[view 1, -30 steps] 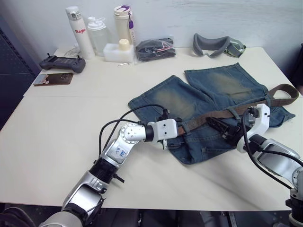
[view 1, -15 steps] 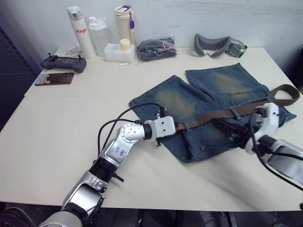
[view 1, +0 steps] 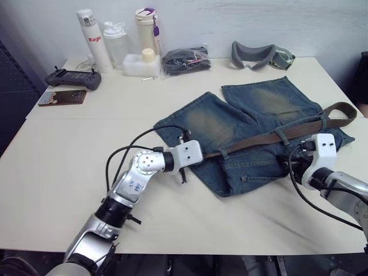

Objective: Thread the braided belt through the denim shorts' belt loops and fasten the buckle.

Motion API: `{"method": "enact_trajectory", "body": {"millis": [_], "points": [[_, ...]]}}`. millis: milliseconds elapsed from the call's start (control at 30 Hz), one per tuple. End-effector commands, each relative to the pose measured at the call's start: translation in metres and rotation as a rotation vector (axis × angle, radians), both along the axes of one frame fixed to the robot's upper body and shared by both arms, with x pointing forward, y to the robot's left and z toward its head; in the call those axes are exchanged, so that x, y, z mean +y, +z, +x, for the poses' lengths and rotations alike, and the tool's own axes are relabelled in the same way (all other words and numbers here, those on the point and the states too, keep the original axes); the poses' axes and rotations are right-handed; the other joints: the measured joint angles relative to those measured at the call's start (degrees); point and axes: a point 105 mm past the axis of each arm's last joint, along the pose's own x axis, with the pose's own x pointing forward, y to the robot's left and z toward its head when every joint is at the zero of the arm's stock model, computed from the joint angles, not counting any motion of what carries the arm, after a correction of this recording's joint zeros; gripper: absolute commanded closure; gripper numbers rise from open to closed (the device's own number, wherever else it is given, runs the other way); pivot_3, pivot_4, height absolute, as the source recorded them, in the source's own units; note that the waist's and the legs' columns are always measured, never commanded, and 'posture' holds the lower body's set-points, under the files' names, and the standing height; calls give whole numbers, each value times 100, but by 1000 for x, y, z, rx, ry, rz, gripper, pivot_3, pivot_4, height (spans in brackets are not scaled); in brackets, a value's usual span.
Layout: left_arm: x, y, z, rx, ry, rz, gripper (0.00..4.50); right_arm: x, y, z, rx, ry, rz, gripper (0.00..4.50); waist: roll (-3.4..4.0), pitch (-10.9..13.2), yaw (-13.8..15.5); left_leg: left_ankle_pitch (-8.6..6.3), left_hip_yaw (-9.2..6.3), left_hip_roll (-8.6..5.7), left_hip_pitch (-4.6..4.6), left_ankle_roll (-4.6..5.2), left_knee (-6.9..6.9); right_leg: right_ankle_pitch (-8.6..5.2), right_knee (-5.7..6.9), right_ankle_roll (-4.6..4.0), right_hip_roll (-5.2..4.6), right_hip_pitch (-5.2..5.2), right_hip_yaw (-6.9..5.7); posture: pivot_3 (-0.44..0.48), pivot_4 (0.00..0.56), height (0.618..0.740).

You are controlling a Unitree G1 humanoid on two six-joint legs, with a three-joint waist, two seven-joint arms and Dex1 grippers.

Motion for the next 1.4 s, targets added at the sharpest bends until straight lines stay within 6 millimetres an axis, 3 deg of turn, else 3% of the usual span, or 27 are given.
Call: {"method": "enact_trajectory", "body": {"millis": [33,133,300,433,533,667,1067,1267,1400], "points": [[38,3,-11,96,74,48,4500,-10,-17,1,62,-37,-21,4454,-1,-3,-20,-2,-12,-1,5,-2,1,-1,-2,-1,3,5,-1,0,150,627],[66,0,-23,192,139,66,4500,-6,-19,4,75,-5,-23,4454,1,-4,-34,-18,-19,-4,17,18,0,-4,-4,-8,4,17,0,0,150,627],[121,-2,-51,507,293,-76,4500,1,-17,13,90,58,-26,4454,-1,-6,-110,-24,-46,-15,27,15,-4,-9,-4,-14,5,22,0,0,150,627],[161,-6,-73,595,377,-44,4500,9,-11,20,97,119,-33,4454,-3,-15,-155,-37,-63,-17,43,1,-6,-22,-5,-25,-2,16,-8,0,150,627],[180,-12,-88,652,425,19,4500,16,-7,24,100,157,-36,4454,-2,-17,-155,-57,-56,-13,57,-1,-5,-73,-9,-121,-16,17,-16,0,150,627],[213,-20,-90,652,580,62,4500,24,-5,28,108,202,-37,4454,4,-22,-160,-78,-56,-8,74,-22,-4,-75,-9,-126,-16,18,-21,0,150,627],[263,-27,-110,675,749,198,4500,24,2,28,117,229,-48,4454,52,-51,-194,-105,-49,29,86,-48,-6,-77,-2,-123,-14,-22,-41,0,150,627],[277,-19,-111,656,787,223,4500,23,7,27,113,231,-49,4454,78,-64,-180,-114,-40,45,79,-62,-7,-77,1,-123,-14,-40,-53,0,150,627],[272,-15,-102,624,775,183,4500,25,11,26,100,253,-60,4454,79,-63,-159,-116,-40,46,78,-66,-7,-77,1,-123,-14,-43,-53,0,150,627]]}}
